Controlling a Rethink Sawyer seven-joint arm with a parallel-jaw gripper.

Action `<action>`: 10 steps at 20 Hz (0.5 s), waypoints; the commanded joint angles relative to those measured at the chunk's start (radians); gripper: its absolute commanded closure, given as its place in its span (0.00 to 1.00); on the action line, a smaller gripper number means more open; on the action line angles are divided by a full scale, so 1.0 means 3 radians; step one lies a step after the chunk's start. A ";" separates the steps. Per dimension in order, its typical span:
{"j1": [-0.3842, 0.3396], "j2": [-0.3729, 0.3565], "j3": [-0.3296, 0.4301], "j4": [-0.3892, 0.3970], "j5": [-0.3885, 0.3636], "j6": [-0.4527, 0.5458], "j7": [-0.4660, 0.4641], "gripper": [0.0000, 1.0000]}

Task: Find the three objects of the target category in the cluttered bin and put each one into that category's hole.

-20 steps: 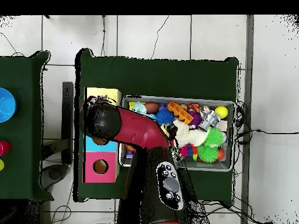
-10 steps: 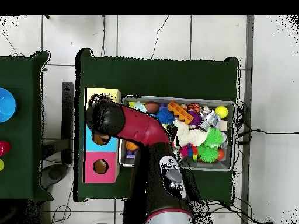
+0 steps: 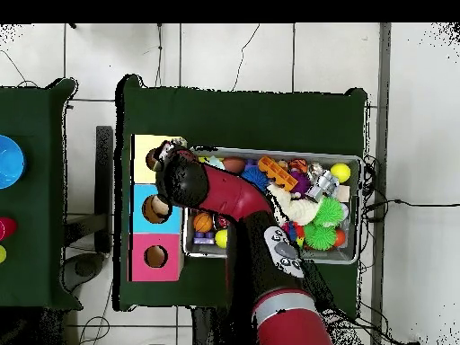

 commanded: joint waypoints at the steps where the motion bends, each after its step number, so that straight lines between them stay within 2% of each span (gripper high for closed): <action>1: -0.0145 0.0424 0.0322 0.0196 -0.0343 -0.0304 0.0205 1.00; 6: -0.0045 0.0312 0.0231 0.0224 -0.0315 -0.0213 0.0363 1.00; 10: 0.0111 0.0143 0.0072 0.0246 -0.0201 0.0018 0.0501 1.00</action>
